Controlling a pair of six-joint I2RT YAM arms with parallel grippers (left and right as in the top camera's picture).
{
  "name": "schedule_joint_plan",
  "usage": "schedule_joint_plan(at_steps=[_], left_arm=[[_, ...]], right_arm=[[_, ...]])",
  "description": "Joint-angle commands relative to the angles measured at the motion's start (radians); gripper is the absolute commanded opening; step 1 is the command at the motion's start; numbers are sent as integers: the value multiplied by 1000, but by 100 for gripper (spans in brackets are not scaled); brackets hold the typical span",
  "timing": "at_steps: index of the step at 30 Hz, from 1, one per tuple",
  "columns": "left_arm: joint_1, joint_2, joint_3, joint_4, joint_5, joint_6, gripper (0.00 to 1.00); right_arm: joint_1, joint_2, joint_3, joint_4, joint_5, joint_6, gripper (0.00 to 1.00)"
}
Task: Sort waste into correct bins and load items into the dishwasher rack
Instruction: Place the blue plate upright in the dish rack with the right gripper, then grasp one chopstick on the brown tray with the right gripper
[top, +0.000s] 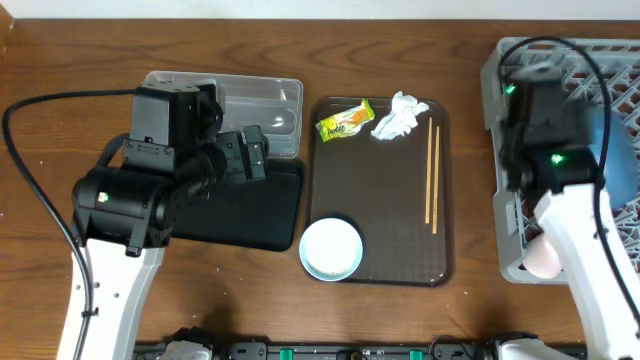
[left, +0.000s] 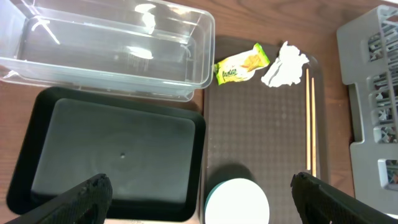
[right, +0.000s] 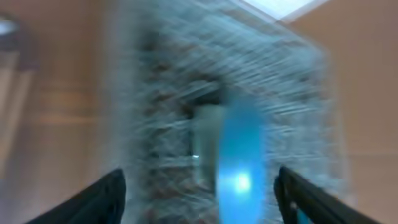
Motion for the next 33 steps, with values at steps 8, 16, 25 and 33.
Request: schedule_joint_plan(at_steps=[8, 16, 25, 33], left_arm=[[4, 3, 9, -4, -9, -5, 94], [4, 3, 9, -4, -9, -5, 94], [4, 3, 9, -4, -9, -5, 94], [4, 3, 9, -4, -9, -5, 94]], right_arm=[[180, 137, -7, -130, -562, 692, 41], [167, 351, -7, -6, -362, 814, 37], [150, 514, -7, 60, -381, 814, 31], [159, 597, -7, 45, -455, 830, 23]])
